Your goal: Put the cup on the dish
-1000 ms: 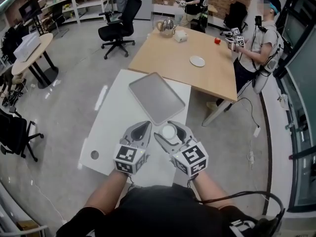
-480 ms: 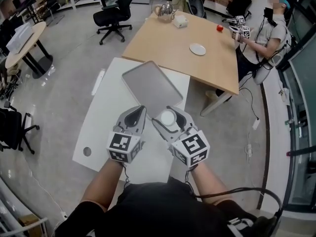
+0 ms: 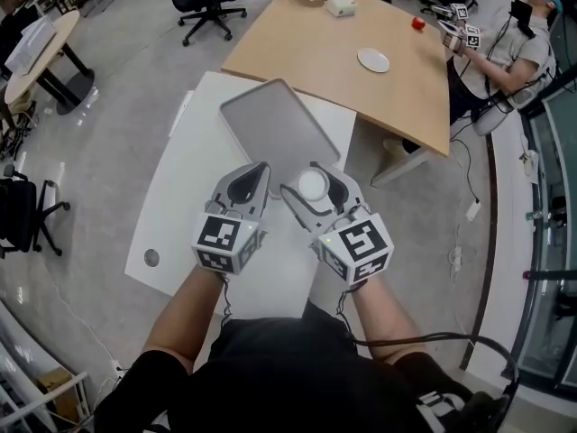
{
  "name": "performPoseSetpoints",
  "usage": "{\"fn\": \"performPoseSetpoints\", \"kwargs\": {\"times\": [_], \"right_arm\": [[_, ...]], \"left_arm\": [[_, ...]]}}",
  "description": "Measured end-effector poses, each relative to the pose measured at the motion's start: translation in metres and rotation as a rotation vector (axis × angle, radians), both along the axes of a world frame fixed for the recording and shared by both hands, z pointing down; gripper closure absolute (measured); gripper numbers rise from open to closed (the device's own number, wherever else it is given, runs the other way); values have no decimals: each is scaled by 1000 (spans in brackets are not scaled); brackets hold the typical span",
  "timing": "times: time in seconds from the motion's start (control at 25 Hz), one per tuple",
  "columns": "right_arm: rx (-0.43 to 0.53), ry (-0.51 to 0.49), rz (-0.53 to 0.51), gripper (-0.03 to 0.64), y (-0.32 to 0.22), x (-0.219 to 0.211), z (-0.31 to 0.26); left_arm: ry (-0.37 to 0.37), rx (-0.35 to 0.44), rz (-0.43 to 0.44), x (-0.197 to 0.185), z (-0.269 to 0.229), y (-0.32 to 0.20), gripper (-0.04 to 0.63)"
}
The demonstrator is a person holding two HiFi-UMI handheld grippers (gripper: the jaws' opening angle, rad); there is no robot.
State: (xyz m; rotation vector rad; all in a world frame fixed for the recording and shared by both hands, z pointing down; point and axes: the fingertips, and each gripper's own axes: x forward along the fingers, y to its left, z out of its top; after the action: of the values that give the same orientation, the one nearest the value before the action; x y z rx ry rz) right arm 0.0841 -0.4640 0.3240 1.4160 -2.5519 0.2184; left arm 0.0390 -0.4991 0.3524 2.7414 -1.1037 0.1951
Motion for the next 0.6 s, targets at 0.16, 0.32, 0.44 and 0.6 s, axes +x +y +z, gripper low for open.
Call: {"fn": "performPoseSetpoints", "kwargs": {"times": [0.16,0.32,0.44,0.6], "right_arm": [[-18,-9,0,350,-15,7,13],[-32,-12,-4,350,-32,14,26],[-42,-16,-8,350,-45,18,36],[-56,-16,-16,350,-61,22,50]], "left_arm": [[-11,-18,-10,5,15,-14,597],[-15,-37,-22,11,28,-30,597],[-21,-45,-27,16,38,-41,597],[-34,-55,-35,19,52,-56,597]]}}
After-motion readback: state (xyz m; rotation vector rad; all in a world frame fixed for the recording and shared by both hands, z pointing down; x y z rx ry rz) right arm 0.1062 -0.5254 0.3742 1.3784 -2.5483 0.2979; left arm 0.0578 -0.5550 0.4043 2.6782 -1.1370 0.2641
